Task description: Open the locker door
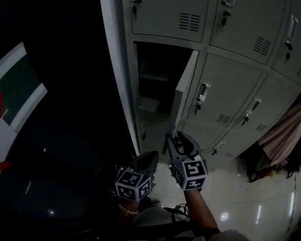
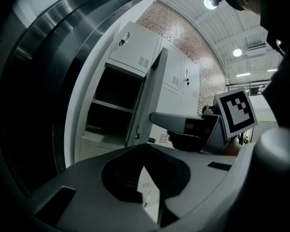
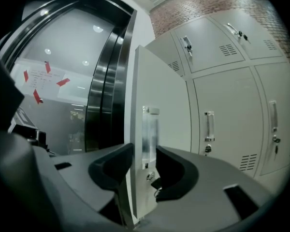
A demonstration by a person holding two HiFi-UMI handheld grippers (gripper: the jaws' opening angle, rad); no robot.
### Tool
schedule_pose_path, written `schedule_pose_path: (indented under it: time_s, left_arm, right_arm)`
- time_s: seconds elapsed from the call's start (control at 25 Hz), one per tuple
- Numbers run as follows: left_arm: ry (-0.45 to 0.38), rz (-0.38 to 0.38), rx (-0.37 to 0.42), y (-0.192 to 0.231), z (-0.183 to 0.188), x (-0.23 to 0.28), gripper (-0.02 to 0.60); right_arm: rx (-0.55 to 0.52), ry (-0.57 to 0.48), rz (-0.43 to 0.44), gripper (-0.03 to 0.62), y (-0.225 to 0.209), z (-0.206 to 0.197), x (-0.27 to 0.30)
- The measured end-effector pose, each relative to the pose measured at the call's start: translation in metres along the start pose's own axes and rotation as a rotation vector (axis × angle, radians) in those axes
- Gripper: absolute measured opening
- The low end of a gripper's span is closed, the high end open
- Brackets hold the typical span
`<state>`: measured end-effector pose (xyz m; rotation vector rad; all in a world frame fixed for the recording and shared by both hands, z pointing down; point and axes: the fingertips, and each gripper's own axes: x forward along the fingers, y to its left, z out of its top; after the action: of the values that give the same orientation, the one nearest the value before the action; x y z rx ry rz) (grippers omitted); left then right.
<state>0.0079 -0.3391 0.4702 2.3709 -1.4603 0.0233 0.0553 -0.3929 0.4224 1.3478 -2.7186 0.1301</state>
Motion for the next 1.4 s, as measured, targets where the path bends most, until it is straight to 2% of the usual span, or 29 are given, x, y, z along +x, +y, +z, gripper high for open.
schedule_pose_path:
  time_s: [0.24, 0.56, 0.76, 1.24, 1.4]
  left_arm:
    - [0.006, -0.033, 0.015, -0.014, 0.0, 0.01, -0.003]
    - [0.008, -0.068, 0.04, -0.025, 0.005, 0.024, -0.003]
    - [0.016, -0.079, 0.039, -0.027, 0.003, 0.027, -0.003]
    - [0.019, -0.102, 0.038, -0.03, 0.002, 0.033, -0.003]
    - [0.022, -0.106, 0.036, -0.03, 0.001, 0.034, -0.003]
  right_arm:
    - [0.009, -0.022, -0.018, 0.176, -0.017, 0.001, -0.021]
    - [0.014, -0.051, -0.059, 0.081, -0.037, 0.002, -0.043]
    - [0.034, -0.064, -0.092, 0.063, -0.049, 0.0, -0.054]
    - [0.034, -0.061, -0.245, 0.061, -0.1, -0.003, -0.077]
    - [0.036, -0.057, -0.272, 0.061, -0.108, -0.004, -0.08]
